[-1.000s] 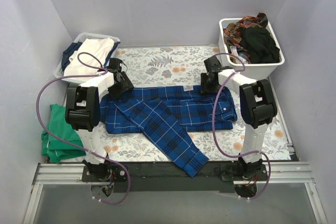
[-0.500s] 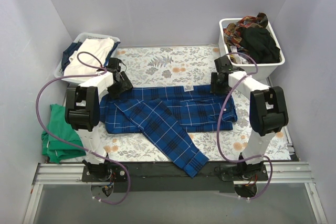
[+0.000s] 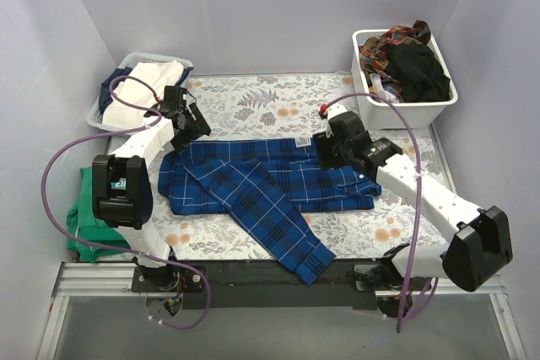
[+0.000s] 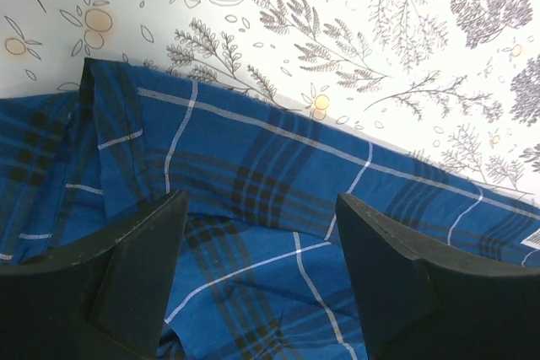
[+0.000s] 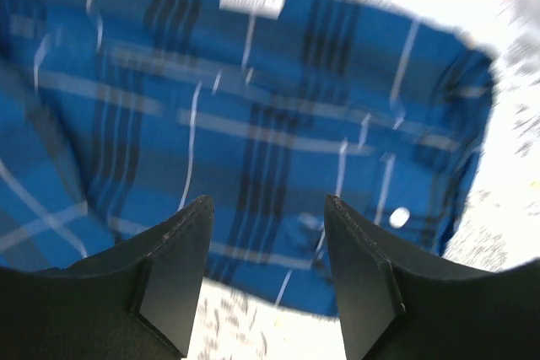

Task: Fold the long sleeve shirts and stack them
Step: Fold the shirt

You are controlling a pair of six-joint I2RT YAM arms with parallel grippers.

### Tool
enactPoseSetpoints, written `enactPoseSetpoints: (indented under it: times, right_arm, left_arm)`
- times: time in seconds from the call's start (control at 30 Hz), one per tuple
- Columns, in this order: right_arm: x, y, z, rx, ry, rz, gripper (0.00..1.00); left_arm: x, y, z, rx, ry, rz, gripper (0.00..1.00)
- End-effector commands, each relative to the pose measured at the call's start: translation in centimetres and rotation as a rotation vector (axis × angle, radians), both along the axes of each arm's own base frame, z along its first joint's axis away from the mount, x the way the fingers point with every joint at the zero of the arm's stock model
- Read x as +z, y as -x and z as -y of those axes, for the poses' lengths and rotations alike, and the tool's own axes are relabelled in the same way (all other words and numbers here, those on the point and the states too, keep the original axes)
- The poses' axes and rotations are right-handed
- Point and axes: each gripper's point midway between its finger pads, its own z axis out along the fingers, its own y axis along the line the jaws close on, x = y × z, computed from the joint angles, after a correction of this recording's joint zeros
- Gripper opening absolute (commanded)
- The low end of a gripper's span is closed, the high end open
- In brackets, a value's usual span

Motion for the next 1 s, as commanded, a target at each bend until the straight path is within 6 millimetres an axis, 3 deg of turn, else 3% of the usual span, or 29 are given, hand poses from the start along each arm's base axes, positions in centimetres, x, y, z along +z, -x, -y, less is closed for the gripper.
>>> enactPoseSetpoints:
  times: [0.0, 0.2, 0.43, 0.5, 0.67, 0.83, 0.97]
  right_arm:
    - [-1.7, 6.7, -2.3, 0.190, 0.002, -0.090, 0.64]
    - [-4.3, 15.3, -5.9, 0.481, 0.107, -0.163, 0.64]
    - [-6.0, 20.1, -10.1, 0.676, 0.233, -0.189, 0.64]
    - [-7.2, 21.7, -10.9, 0.711, 0.275, -0.207, 0.64]
    - [-9.8, 23.9, -12.7, 0.754, 0.336, -0.230, 0.64]
    - [-9.6, 24.9, -16.3, 0.803, 0.285, -0.210, 0.64]
    - [-9.9, 25.1, -17.8, 0.822, 0.286, -0.206, 0.64]
  left_arm:
    - [0.0, 1.1, 0.0, -0.015, 0.008, -0.007, 0.71]
    - [-1.0, 1.7, 0.0, -0.014, 0.008, -0.027, 0.71]
    - [-2.1, 3.0, -0.4, 0.008, -0.004, -0.068, 0.71]
    - [-2.4, 3.3, 0.1, 0.016, 0.024, -0.089, 0.72]
    - [-2.6, 3.6, 0.6, 0.058, 0.069, -0.111, 0.72]
    - [-2.4, 3.9, 0.0, 0.068, 0.038, -0.114, 0.72]
    - [-2.3, 4.0, 0.6, 0.065, 0.079, -0.108, 0.72]
